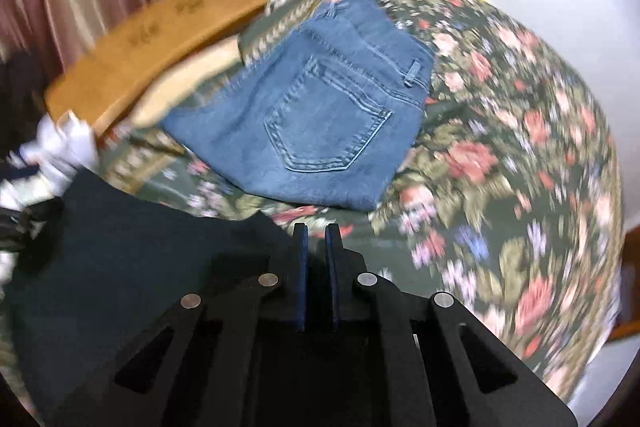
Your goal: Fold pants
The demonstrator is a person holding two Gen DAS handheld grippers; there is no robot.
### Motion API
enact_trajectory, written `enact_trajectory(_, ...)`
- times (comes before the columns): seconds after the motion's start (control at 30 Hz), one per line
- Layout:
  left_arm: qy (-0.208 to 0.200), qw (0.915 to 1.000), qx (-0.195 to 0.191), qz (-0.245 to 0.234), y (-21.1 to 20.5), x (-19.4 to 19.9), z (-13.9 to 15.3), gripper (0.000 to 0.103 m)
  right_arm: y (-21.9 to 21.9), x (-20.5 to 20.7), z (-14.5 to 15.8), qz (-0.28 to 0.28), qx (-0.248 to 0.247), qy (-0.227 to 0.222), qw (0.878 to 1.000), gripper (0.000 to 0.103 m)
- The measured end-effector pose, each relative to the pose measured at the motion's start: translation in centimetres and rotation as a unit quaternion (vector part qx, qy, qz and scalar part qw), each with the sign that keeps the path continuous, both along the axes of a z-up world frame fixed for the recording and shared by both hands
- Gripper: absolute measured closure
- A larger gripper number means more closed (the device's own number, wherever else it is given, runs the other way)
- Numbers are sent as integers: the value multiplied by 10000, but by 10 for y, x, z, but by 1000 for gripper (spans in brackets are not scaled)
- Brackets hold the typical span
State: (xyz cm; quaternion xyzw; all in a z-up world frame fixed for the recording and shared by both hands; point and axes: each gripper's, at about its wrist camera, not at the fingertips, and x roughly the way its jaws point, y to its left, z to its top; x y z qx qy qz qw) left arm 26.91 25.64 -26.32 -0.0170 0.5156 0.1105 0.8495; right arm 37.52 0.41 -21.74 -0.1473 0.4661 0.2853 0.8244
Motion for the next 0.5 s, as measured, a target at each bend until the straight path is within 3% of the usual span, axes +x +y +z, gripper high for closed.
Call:
enact_trajectory(0.1,-158,9995,-184,-202,-8,-10,20,22,-12,-25,19,15,253,-23,9997,81)
enact_trajectory(0.2,-127,9972,-607,-415,-17,-15,22,19,-23,-49,30,-19,633,124,9979,48)
enact_trajectory(0.27,40,9964,-619,-583,-29,-17,13,19,-22,-64,28,-17,696,230,9973,41)
enact_trajectory(0.4,604,9936,-444,-845,-52,-21,-19,19,-21,-90,9,-15,531,526,9972,39)
enact_trajectory(0.47,738,9920,-112,-1014,-62,-30,-32,17,-22,-103,-6,0,399,650,9971,38)
enact_trajectory(0.5,716,9918,6,-1056,-65,-35,-33,16,-24,-111,-7,0,375,435,9984,37)
